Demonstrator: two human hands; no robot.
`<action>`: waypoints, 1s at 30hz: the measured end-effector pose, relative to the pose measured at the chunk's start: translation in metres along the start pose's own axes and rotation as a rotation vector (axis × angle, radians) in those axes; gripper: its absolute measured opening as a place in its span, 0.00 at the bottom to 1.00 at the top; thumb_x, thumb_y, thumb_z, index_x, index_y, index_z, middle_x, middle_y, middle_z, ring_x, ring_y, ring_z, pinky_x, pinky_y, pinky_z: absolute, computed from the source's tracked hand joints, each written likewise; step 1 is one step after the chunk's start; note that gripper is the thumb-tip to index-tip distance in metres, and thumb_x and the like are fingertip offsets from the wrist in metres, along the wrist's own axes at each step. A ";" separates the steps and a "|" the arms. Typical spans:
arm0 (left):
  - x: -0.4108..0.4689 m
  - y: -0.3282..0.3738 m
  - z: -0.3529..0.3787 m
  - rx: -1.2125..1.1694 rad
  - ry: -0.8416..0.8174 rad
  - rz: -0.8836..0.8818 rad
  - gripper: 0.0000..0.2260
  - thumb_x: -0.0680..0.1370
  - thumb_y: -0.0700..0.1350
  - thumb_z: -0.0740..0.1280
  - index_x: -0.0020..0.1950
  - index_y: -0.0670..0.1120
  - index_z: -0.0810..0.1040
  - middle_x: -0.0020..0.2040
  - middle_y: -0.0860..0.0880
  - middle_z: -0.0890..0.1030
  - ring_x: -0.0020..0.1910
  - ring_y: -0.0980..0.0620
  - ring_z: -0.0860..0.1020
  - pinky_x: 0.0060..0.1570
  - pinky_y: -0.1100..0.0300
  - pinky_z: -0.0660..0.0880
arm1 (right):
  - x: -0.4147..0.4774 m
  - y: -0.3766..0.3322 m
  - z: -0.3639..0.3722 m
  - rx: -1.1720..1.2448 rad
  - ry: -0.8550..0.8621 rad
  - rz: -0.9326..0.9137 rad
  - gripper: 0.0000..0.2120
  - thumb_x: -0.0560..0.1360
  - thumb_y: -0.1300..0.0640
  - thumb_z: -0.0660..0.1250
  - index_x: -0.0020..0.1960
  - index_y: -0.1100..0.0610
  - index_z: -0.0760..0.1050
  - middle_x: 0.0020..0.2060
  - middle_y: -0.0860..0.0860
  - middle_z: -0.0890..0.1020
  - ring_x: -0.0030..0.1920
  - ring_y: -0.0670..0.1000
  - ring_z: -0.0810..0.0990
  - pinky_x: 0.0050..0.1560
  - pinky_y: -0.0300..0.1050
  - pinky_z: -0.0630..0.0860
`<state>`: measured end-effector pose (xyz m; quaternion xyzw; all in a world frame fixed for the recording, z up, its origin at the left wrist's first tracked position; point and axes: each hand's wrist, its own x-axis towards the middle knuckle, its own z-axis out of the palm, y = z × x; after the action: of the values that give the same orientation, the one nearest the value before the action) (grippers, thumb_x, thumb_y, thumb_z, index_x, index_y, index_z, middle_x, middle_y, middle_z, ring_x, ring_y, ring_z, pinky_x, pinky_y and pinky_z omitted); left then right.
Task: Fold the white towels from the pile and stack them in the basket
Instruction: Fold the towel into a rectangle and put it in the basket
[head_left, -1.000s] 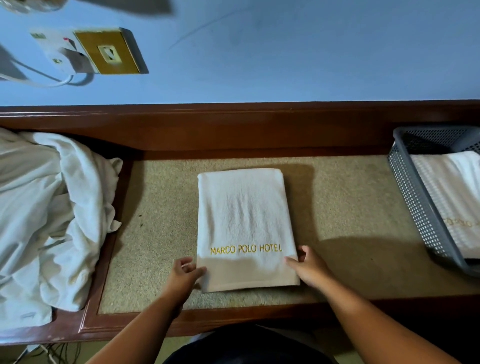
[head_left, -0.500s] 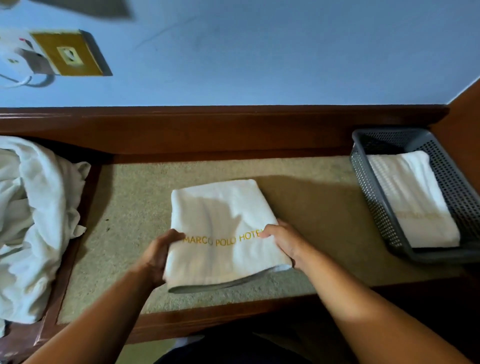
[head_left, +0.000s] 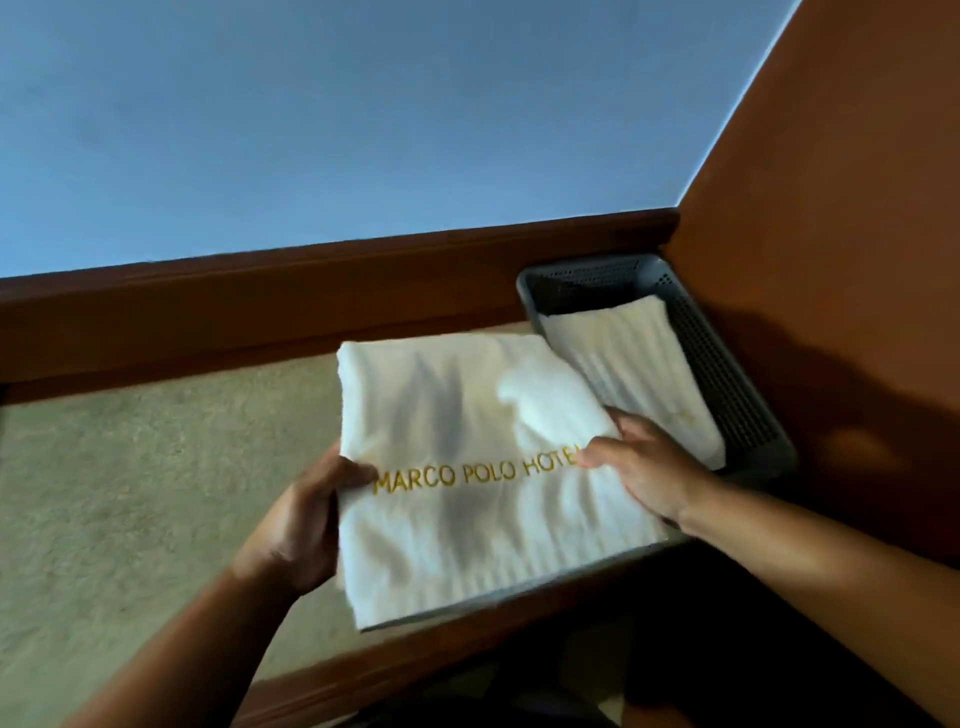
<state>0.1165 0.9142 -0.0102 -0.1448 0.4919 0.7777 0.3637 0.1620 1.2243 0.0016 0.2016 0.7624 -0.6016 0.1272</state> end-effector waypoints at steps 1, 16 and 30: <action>0.012 -0.001 0.023 0.009 -0.026 0.043 0.25 0.68 0.39 0.63 0.66 0.42 0.75 0.51 0.34 0.84 0.42 0.39 0.84 0.38 0.47 0.83 | 0.004 -0.006 -0.027 -0.022 0.010 -0.040 0.17 0.61 0.57 0.68 0.50 0.54 0.83 0.45 0.53 0.87 0.47 0.52 0.85 0.50 0.47 0.78; 0.161 -0.007 0.227 0.363 -0.183 0.164 0.22 0.74 0.38 0.66 0.69 0.44 0.73 0.55 0.37 0.83 0.46 0.42 0.82 0.43 0.47 0.82 | 0.077 0.021 -0.254 -0.218 0.344 -0.012 0.14 0.67 0.50 0.71 0.51 0.55 0.79 0.42 0.50 0.85 0.43 0.52 0.82 0.44 0.46 0.78; 0.241 -0.070 0.237 1.932 0.082 0.249 0.38 0.79 0.64 0.61 0.82 0.54 0.45 0.82 0.45 0.39 0.81 0.40 0.45 0.77 0.43 0.51 | 0.165 0.098 -0.184 -0.979 0.070 0.010 0.37 0.79 0.42 0.64 0.81 0.48 0.50 0.79 0.56 0.50 0.79 0.58 0.51 0.74 0.52 0.62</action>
<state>0.0304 1.2404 -0.0849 0.2418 0.9419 0.0666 0.2236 0.0697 1.4472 -0.1109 0.1422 0.9585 -0.1649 0.1841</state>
